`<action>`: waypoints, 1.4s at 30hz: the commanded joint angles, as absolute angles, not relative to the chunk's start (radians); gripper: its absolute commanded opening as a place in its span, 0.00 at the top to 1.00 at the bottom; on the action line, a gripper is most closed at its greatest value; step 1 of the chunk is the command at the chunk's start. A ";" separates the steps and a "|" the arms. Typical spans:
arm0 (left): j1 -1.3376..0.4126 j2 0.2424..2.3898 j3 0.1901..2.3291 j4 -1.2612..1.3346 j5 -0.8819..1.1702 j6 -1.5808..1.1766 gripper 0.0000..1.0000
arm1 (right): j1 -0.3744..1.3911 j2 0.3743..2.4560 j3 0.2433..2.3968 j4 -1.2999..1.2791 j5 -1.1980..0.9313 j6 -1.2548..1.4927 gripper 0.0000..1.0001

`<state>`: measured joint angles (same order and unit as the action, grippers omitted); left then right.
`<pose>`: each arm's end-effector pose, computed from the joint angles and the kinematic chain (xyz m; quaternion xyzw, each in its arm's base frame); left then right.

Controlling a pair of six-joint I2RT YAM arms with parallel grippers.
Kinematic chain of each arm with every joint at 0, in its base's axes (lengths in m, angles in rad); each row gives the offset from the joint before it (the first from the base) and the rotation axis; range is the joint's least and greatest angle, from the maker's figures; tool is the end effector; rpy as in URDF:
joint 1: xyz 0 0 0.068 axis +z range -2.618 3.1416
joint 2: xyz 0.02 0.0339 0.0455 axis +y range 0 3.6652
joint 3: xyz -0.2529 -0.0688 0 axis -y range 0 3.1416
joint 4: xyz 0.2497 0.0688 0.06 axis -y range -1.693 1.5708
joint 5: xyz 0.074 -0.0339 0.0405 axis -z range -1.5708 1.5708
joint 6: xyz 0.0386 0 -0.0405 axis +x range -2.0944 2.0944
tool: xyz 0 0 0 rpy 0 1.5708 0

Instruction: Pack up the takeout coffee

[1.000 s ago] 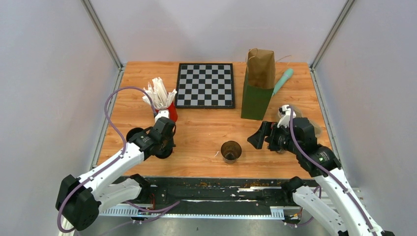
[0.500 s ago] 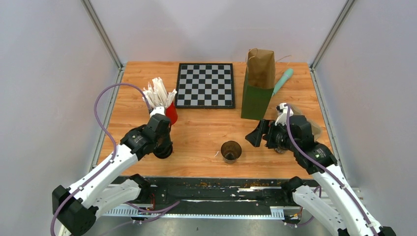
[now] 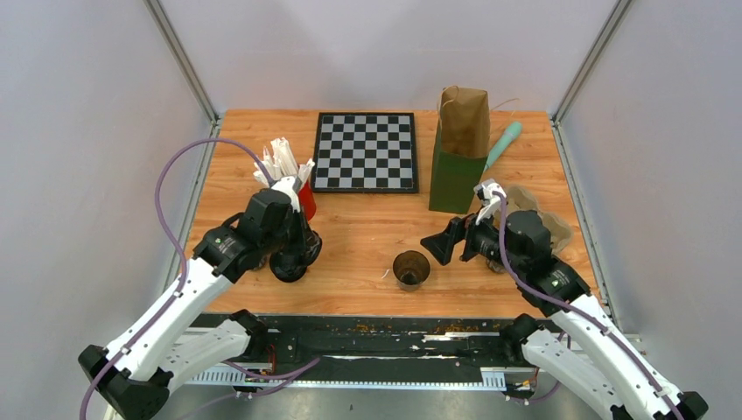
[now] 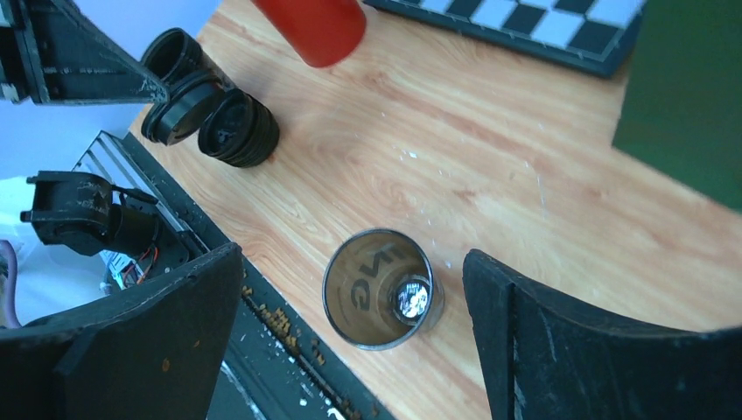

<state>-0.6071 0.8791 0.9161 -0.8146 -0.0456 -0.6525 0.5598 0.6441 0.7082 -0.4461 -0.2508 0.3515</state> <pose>0.1539 -0.1048 0.2985 -0.0297 0.9217 -0.2105 0.3245 0.1360 0.0965 0.2997 -0.1551 0.8102 0.3375 0.4533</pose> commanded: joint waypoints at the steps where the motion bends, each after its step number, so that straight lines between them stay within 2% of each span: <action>1: -0.606 0.859 1.011 -0.823 0.094 -0.652 1.00 | 0.609 0.614 0.651 -0.129 -0.320 0.211 0.04; 6: -0.606 0.828 0.999 -0.678 0.285 -0.719 1.00 | 0.709 0.627 0.515 0.277 -0.344 0.141 0.04; 8: -0.605 0.820 0.994 -0.609 0.344 -0.766 1.00 | 0.797 0.666 0.519 0.329 -0.377 -0.012 0.04; 11: -0.605 0.822 0.997 -0.532 0.426 -0.830 1.00 | 0.950 0.740 0.553 0.335 -0.272 -0.248 0.02; 17: -0.605 0.824 0.988 -0.423 0.518 -0.943 1.00 | 1.129 0.861 0.564 0.493 -0.150 -0.451 0.00; 23: -0.605 0.810 0.964 -0.372 0.552 -1.003 1.00 | 1.187 0.931 0.534 0.669 -0.076 -0.560 0.00; 29: -0.605 0.793 0.933 -0.321 0.548 -1.046 1.00 | 1.205 0.972 0.545 0.691 -0.052 -0.602 0.00; 32: -0.605 0.813 0.948 -0.424 0.491 -0.935 1.00 | 1.213 0.950 0.533 0.695 0.033 -0.571 0.00; 33: -0.605 0.828 0.968 -0.498 0.440 -0.860 0.96 | 1.213 0.934 0.535 0.677 0.071 -0.536 0.00; 36: -0.605 0.872 0.971 -0.666 0.305 -0.709 0.73 | 1.212 0.879 0.576 0.507 0.198 -0.407 0.01; 39: -0.611 0.905 0.922 -0.711 0.241 -0.657 0.61 | 1.212 0.828 0.620 0.291 0.294 -0.263 0.03; 42: -0.652 0.950 0.867 -0.671 0.195 -0.661 0.57 | 1.212 0.768 0.657 0.102 0.356 -0.102 0.03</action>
